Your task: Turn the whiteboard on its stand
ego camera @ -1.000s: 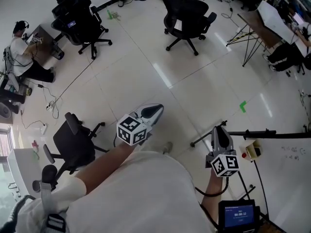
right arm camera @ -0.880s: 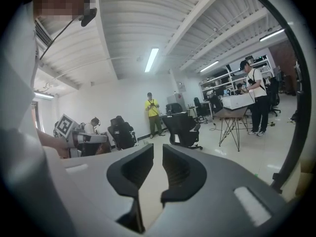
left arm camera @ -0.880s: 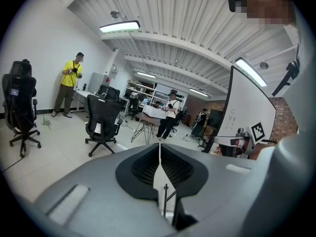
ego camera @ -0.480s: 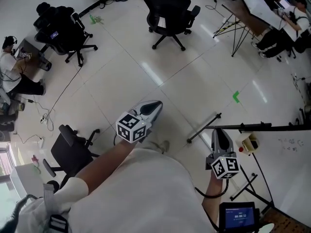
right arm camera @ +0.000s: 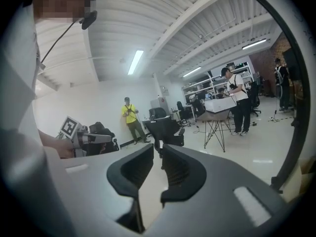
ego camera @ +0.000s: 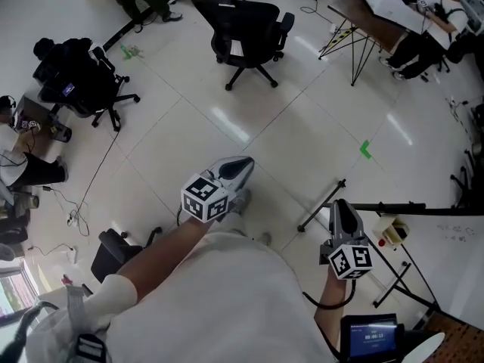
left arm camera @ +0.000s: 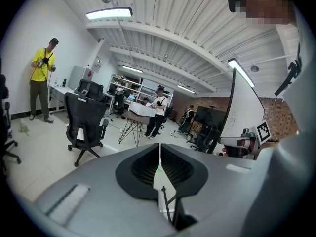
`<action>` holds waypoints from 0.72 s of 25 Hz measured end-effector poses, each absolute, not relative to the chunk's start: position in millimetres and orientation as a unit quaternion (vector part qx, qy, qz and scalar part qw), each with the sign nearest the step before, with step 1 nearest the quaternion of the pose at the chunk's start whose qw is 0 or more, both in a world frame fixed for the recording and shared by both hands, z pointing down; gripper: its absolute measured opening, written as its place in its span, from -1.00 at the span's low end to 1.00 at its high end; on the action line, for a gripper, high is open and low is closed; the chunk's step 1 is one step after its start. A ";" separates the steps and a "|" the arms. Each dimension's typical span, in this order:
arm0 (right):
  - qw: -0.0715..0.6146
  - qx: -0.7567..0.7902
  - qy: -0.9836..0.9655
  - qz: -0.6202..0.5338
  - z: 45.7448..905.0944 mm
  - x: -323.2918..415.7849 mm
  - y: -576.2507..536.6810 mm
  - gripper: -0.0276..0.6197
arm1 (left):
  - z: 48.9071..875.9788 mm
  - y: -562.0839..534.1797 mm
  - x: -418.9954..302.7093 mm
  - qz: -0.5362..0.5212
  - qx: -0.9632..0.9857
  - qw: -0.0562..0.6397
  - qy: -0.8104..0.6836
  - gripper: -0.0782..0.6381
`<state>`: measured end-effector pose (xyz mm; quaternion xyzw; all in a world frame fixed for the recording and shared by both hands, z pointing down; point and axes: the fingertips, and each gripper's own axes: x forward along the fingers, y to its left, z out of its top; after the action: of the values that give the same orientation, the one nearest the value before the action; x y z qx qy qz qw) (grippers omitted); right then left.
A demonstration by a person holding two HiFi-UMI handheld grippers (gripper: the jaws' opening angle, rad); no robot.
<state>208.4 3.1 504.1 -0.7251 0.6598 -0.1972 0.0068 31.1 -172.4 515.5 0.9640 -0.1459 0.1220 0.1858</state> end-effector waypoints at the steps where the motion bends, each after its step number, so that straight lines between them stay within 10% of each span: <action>1: 0.009 -0.727 0.659 -0.194 501.9 207.0 -5.8 -0.74 | 514.4 -183.6 33.3 0.122 0.965 0.182 -0.142 -0.71; 18: 0.025 -0.799 0.573 -0.178 499.8 219.7 -77.2 -0.74 | 502.7 -303.3 87.9 0.120 0.979 0.160 -0.041 -0.71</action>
<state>219.7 -77.2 499.8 -0.7994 0.5734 -0.1778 0.0252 87.9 -303.3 502.7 0.9788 -0.0414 0.1203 0.1603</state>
